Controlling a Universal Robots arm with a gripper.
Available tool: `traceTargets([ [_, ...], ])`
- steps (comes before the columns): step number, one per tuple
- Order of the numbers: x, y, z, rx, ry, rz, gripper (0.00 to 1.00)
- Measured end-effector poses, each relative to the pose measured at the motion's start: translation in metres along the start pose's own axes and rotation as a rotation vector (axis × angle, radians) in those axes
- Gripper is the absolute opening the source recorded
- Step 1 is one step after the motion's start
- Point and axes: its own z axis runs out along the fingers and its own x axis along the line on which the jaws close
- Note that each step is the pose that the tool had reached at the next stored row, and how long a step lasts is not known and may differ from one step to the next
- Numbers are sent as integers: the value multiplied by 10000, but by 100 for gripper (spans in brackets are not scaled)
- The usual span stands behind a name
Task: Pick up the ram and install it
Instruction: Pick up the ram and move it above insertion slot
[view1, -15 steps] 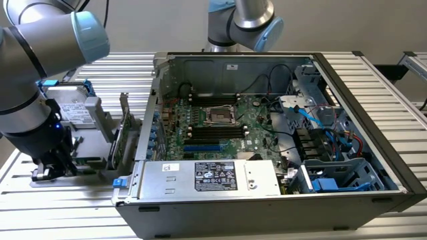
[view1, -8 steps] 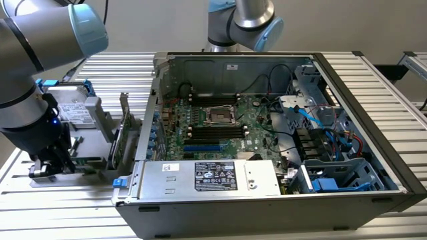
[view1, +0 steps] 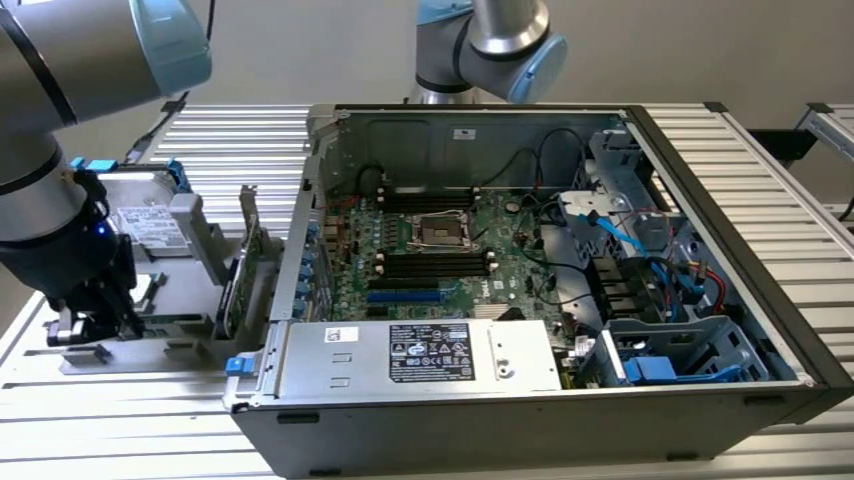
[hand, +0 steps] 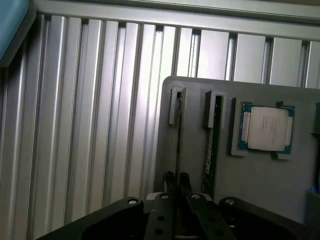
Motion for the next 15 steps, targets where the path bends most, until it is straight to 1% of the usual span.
traceTargets([
  [6,1,-32,-175,-46,-3,-1,14],
  [12,6,-113,-443,-68,-6,-1,14],
  [15,8,-153,-577,-70,-6,0,14],
])
